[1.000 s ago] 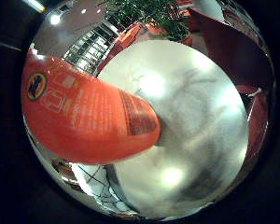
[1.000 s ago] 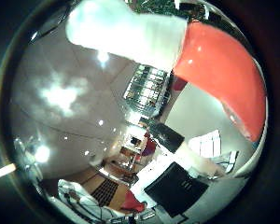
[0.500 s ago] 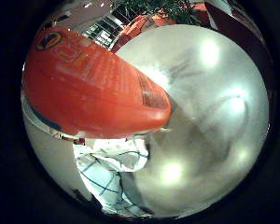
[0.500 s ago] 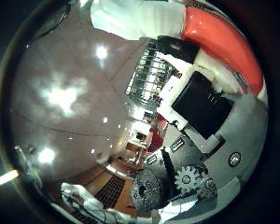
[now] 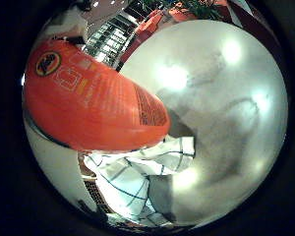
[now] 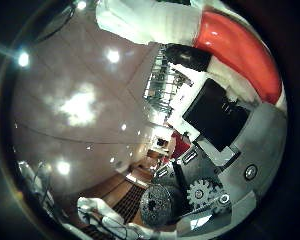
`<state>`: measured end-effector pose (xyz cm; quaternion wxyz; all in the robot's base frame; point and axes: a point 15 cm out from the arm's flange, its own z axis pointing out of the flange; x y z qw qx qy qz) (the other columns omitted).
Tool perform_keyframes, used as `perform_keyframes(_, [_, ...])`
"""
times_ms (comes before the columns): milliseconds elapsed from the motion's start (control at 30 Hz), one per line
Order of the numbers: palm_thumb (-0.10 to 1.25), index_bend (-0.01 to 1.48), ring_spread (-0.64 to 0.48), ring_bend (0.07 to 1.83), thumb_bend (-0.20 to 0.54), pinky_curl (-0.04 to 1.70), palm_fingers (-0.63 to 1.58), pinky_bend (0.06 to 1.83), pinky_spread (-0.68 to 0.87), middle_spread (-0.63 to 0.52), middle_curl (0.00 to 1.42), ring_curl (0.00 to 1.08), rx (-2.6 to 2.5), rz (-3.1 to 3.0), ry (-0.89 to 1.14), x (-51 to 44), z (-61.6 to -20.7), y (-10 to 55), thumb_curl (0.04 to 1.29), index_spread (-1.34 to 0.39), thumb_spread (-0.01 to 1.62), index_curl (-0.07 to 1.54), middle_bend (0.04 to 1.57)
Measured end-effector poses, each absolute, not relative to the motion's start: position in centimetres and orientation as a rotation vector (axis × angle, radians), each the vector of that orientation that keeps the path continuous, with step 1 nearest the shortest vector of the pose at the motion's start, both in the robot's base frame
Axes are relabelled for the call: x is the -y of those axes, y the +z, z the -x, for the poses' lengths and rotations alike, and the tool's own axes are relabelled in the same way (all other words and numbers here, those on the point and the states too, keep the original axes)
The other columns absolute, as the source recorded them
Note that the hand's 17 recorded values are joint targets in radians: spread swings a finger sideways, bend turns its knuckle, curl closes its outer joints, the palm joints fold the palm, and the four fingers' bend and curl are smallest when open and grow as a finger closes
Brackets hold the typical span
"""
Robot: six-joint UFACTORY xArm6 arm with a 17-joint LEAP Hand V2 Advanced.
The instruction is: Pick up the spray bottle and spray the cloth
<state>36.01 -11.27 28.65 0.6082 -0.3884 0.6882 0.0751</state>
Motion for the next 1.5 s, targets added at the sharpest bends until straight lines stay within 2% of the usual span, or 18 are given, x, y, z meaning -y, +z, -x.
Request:
perform_keyframes(300, [1.06, 1.19, -0.16, 1.49, -0.012, 0.90, 1.17, 1.26, -0.15, -0.09, 0.63, 0.60, -1.687, 1.267, 0.241, 10.4, -33.0, 33.3, 0.63, -0.18, 1.06, 0.68, 1.37])
perform_keyframes(600, [1.06, 1.20, -0.16, 1.49, -0.012, 1.05, 1.18, 1.17, -0.16, -0.09, 0.62, 0.60, -1.731, 1.700, 0.320, 7.8, -29.3, 42.0, 0.67, -0.18, 1.04, 0.67, 1.37])
perform_keyframes(800, [1.05, 1.19, -0.16, 1.49, -0.012, 1.13, 1.18, 1.12, -0.17, -0.09, 0.61, 0.59, -1.756, 1.963, 0.334, 5.2, -27.9, 44.8, 0.69, -0.18, 1.04, 0.67, 1.37])
perform_keyframes(1100, [1.03, 1.19, -0.16, 1.49, -0.015, 1.21, 1.19, 1.07, -0.18, -0.09, 0.60, 0.59, -1.805, 2.365, 0.352, 1.3, -26.5, 44.6, 0.70, -0.18, 1.03, 0.67, 1.37])
perform_keyframes(1267, [1.03, 1.18, -0.16, 1.48, -0.013, 1.23, 1.19, 1.05, -0.19, -0.09, 0.60, 0.59, -1.910, 2.585, 0.427, 0.2, -25.7, 42.2, 0.71, -0.18, 1.04, 0.67, 1.37])
perform_keyframes(1500, [1.01, 1.18, -0.16, 1.48, -0.013, 1.26, 1.19, 1.04, -0.20, -0.09, 0.60, 0.59, -2.112, 2.738, 0.510, 0.0, -26.8, 38.3, 0.71, -0.19, 1.05, 0.67, 1.38])
